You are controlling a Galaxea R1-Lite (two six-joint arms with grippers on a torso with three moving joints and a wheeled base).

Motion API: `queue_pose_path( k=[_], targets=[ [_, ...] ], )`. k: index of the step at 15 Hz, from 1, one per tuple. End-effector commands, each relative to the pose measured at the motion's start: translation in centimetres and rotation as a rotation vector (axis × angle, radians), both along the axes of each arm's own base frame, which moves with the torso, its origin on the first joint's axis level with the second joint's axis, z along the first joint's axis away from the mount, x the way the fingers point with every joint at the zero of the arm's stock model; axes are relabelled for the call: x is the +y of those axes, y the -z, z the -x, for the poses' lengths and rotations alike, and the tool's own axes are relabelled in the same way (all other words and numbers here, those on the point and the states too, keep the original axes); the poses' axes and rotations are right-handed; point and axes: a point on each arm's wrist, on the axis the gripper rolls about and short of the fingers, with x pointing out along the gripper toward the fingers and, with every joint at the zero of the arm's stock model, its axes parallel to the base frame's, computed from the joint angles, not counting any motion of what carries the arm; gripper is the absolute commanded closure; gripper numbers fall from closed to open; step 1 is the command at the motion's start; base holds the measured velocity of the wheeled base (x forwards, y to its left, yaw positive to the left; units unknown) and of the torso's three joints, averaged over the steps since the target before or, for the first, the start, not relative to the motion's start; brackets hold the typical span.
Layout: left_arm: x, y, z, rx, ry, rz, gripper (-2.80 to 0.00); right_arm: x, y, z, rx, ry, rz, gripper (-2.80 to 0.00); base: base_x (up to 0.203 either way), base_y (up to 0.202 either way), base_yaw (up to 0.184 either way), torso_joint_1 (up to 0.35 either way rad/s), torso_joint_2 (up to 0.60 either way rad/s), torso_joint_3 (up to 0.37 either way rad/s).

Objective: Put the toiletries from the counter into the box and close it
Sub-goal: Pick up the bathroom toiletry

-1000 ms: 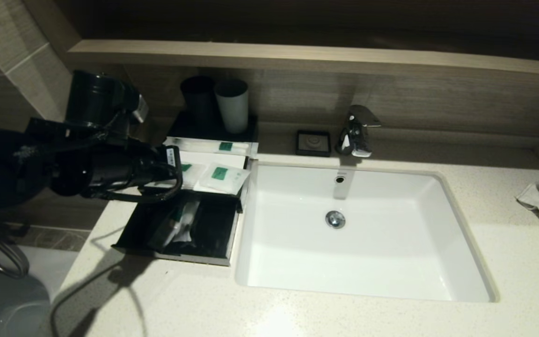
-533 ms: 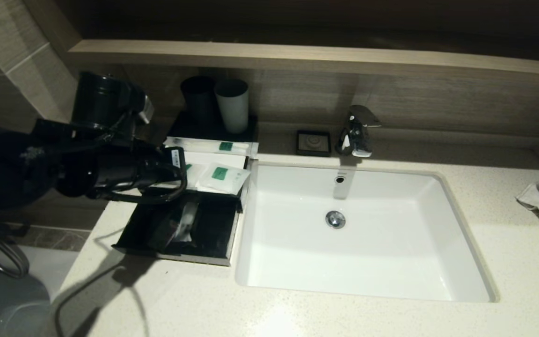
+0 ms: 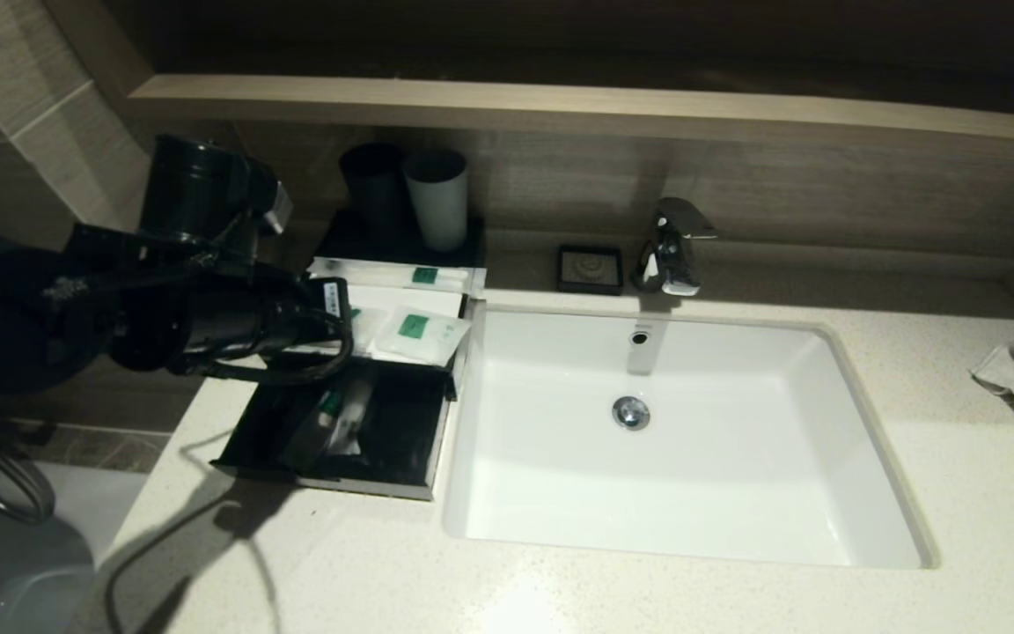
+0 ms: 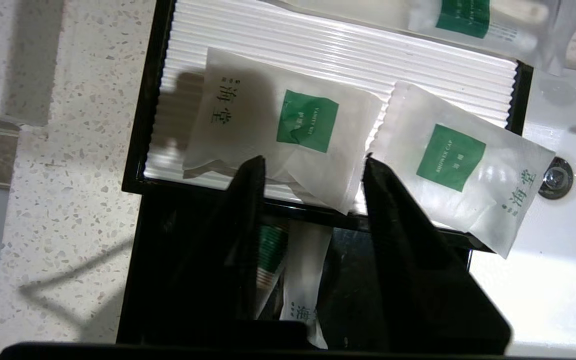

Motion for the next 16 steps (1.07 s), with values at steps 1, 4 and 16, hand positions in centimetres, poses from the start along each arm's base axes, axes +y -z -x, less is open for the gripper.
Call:
queue_pose_path(
  k=[1, 4, 16],
  targets=[
    [0.1, -0.1, -0.1, -0.007, -0.019, -0.004, -2.80, 0.0, 0.0, 0.0, 0.002, 0.000, 0.000, 0.00, 0.000, 0.000, 0.000, 0.000, 0.00, 0.000],
    [0.6, 0.0, -0.4, -0.006, -0.043, -0.008, -2.80, 0.0, 0.0, 0.0, 0.002, 0.000, 0.000, 0.00, 0.000, 0.000, 0.000, 0.000, 0.00, 0.000],
    [0.7, 2.1, -2.4, 0.055, -0.067, -0.031, -2.80, 0.0, 0.0, 0.0, 0.002, 0.000, 0.000, 0.00, 0.000, 0.000, 0.000, 0.000, 0.00, 0.000]
  ],
)
